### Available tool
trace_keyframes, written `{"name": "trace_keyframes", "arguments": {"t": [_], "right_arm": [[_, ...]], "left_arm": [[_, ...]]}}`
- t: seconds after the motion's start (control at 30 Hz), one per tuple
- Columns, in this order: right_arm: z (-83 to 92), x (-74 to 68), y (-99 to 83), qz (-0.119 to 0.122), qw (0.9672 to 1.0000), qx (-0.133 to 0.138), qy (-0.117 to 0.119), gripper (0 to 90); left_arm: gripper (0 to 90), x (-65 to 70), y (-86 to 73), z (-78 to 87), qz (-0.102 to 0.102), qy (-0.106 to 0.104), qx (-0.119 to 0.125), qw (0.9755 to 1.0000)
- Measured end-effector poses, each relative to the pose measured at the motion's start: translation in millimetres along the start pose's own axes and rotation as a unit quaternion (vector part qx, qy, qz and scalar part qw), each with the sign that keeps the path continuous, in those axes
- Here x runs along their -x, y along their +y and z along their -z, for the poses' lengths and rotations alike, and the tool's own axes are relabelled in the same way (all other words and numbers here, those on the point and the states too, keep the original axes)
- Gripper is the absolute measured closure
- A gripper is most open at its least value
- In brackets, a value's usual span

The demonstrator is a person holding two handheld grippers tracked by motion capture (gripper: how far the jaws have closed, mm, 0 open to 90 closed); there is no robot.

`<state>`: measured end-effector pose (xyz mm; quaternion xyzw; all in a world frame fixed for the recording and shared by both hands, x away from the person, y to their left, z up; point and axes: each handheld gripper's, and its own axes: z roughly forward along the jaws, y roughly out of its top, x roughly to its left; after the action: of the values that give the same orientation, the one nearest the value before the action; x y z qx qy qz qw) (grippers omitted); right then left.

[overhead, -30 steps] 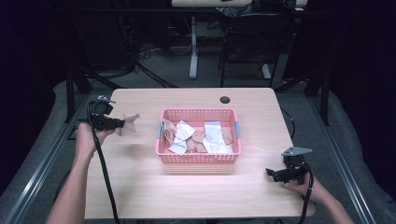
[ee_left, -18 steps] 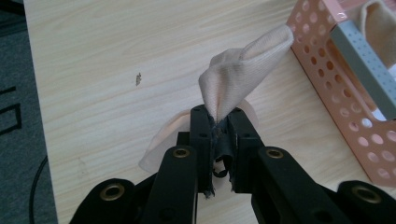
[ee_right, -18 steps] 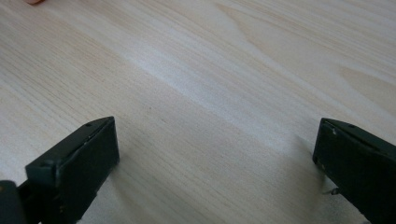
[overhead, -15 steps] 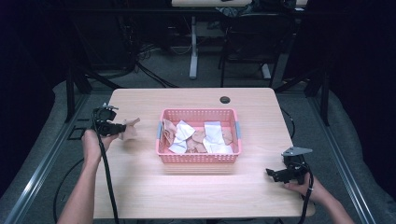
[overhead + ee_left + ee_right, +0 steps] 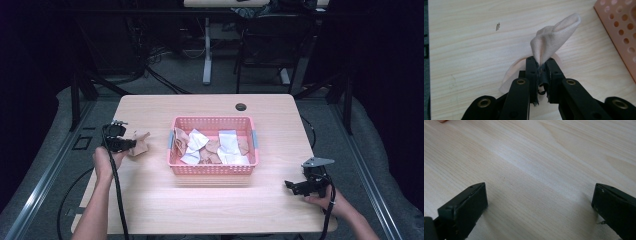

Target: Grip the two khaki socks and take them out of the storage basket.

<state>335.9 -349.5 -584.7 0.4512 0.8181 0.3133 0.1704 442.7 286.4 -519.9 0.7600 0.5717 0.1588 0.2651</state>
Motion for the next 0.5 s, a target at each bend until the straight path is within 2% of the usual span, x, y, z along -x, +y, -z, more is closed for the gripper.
{"name": "trace_keyframes", "arguments": {"t": [0.07, 0.17, 0.23, 0.3, 0.37, 0.43, 0.47, 0.5], "right_arm": [[0.0, 0.0, 0.0, 0.000, 1.0000, 0.000, -0.001, 0.0], [-0.1, -0.2, 0.0, -0.001, 1.0000, 0.001, 0.000, 0.0], [-0.1, -0.3, -0.1, -0.001, 1.0000, 0.001, 0.000, 0.0], [-0.1, -0.2, 0.0, -0.001, 1.0000, 0.000, -0.001, 0.0], [0.0, -0.1, 0.0, 0.000, 1.0000, 0.000, -0.001, 0.0], [-0.1, -0.2, 0.0, 0.000, 1.0000, 0.000, -0.001, 0.0], [-0.1, -0.2, 0.0, -0.001, 1.0000, 0.000, -0.002, 0.0], [-0.1, -0.2, 0.0, -0.001, 1.0000, 0.000, -0.002, 0.0]], "left_arm": [[82.0, -2.6, -1.2, -4.0, 0.007, -0.004, -0.005, 1.0000], [76.8, -9.0, -2.6, -7.9, 0.023, -0.009, -0.018, 0.9995], [58.3, -12.5, -2.5, -5.6, 0.037, -0.002, -0.020, 0.9991], [45.4, -14.4, -1.6, 1.0, 0.044, 0.000, -0.017, 0.9989], [37.1, -13.6, 0.6, 8.6, 0.035, 0.006, -0.014, 0.9993], [28.3, -13.0, 4.5, 17.3, 0.037, 0.004, -0.003, 0.9993], [26.5, -9.7, 10.4, 27.0, 0.032, 0.000, 0.009, 0.9995], [24.9, -9.7, 10.4, 27.0, 0.032, 0.000, 0.009, 0.9995]]}}
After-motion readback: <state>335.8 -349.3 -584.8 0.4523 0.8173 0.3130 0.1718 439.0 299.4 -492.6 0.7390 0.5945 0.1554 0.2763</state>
